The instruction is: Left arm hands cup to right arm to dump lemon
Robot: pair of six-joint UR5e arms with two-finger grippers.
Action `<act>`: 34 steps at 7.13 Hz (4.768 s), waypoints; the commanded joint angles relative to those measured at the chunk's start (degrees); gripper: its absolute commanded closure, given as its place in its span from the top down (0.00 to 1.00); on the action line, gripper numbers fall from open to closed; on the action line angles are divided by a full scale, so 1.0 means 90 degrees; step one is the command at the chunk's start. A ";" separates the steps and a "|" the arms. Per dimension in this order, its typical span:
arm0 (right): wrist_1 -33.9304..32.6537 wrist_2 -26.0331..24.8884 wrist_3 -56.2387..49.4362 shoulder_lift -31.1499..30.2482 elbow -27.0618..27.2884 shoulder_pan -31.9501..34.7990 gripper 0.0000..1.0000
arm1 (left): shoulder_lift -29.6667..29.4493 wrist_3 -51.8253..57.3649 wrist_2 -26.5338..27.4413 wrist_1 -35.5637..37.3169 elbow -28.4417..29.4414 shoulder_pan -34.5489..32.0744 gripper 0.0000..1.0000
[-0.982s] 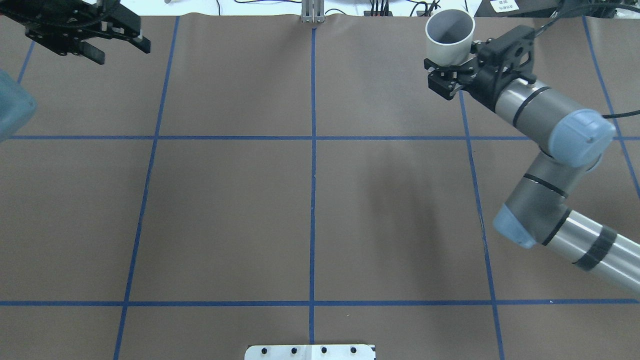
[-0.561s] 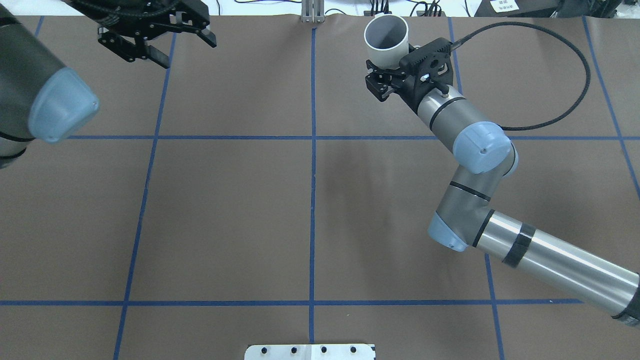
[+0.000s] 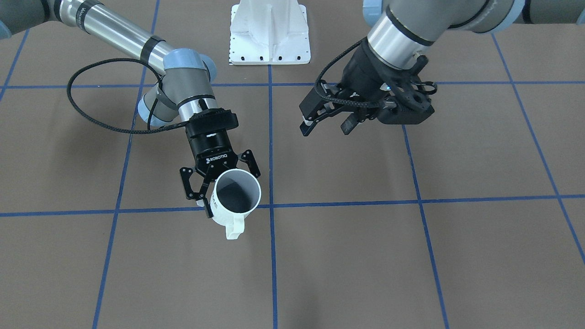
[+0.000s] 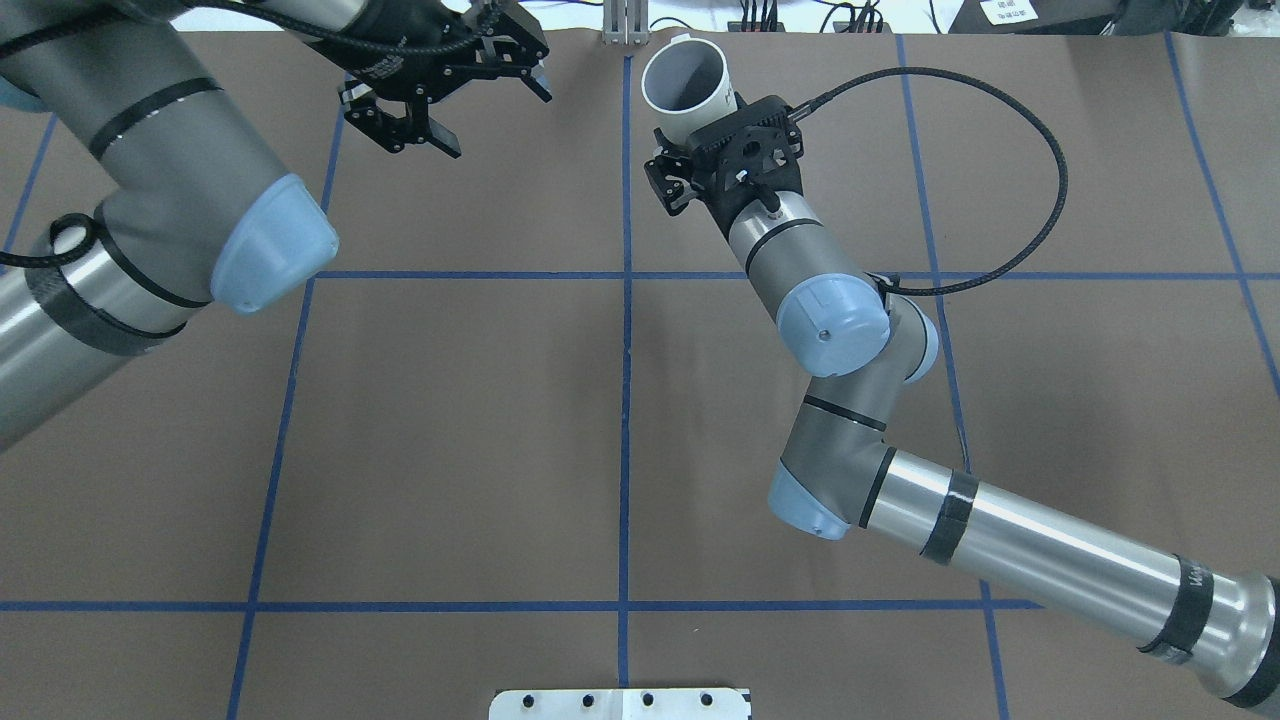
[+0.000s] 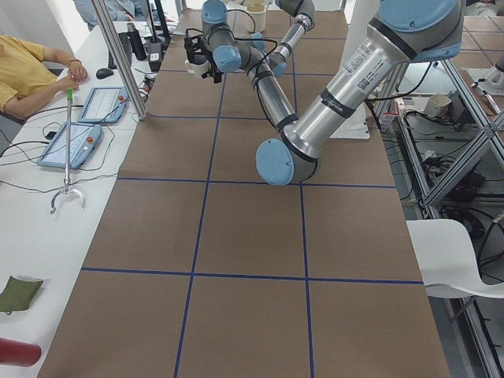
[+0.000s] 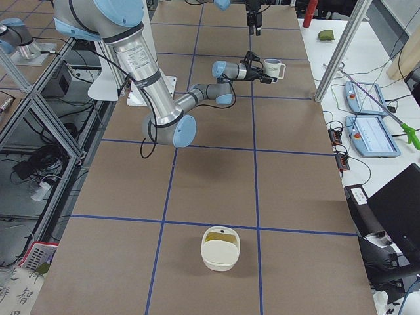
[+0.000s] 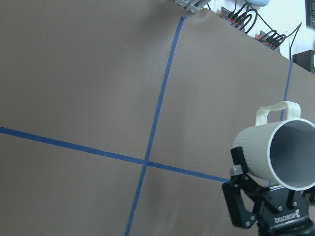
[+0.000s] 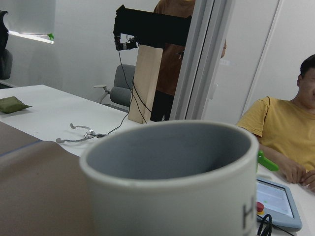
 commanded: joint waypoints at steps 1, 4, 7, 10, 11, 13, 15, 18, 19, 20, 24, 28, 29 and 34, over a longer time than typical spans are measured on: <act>-0.0164 -0.0496 -0.0025 0.0039 -0.0006 -0.0402 0.00 | -0.0343 -0.0397 0.0326 -0.0146 0.0400 0.0204 0.88; -0.0165 -0.0791 -0.0044 0.0048 0.0033 -0.0619 0.00 | -0.0344 -0.0397 0.0512 -0.0722 0.0782 0.0380 0.59; -0.0155 -0.0879 -0.0044 0.0068 0.0082 -0.0688 0.00 | -0.0334 -0.0388 0.0512 -0.0723 0.0841 0.0517 0.42; -0.0155 -0.0879 -0.0044 0.0078 0.0082 -0.0688 0.00 | -0.0334 -0.0388 0.0512 -0.0723 0.0890 0.0527 0.41; -0.0155 -0.0889 -0.0064 0.0068 0.0092 -0.0697 0.00 | -0.0334 -0.0388 0.0512 -0.0723 0.0900 0.0527 0.41; -0.0155 -0.0889 -0.0297 0.0068 0.0082 -0.0717 0.00 | -0.0334 -0.0388 0.0512 -0.0723 0.0919 0.0527 0.39; -0.0165 -0.0889 -0.0366 0.0068 0.0082 -0.0717 0.00 | -0.0334 -0.0388 0.0512 -0.0723 0.0929 0.0536 0.39; -0.0165 -0.0977 -0.0435 0.0107 0.0092 -0.0736 0.00 | -0.0373 -0.0397 0.0512 -0.0743 0.1017 0.0575 0.39; -0.0165 -0.0977 -0.0435 0.0136 0.0092 -0.0746 0.00 | -0.0373 -0.0397 0.0512 -0.0752 0.1017 0.0576 0.39; -0.0165 -0.0987 -0.0435 0.0175 0.0082 -0.0775 0.00 | -0.0392 -0.0397 0.0512 -0.0752 0.1017 0.0576 0.39; -0.0165 -0.0987 -0.0435 0.0175 0.0082 -0.0795 0.00 | -0.0383 -0.0397 0.0522 -0.0752 0.1075 0.0624 0.38; -0.0165 -0.1035 -0.0435 0.0175 0.0082 -0.0795 0.01 | -0.0383 -0.0397 0.0532 -0.0752 0.1076 0.0653 0.35; -0.0165 -0.1035 -0.0444 0.0175 0.0082 -0.0795 0.02 | -0.0392 -0.0397 0.0599 -0.0752 0.1076 0.0663 0.21; -0.0135 -0.1298 -0.0611 0.0107 0.0112 -0.0863 0.98 | -0.0441 -0.0378 0.0610 -0.0743 0.1076 0.0683 0.00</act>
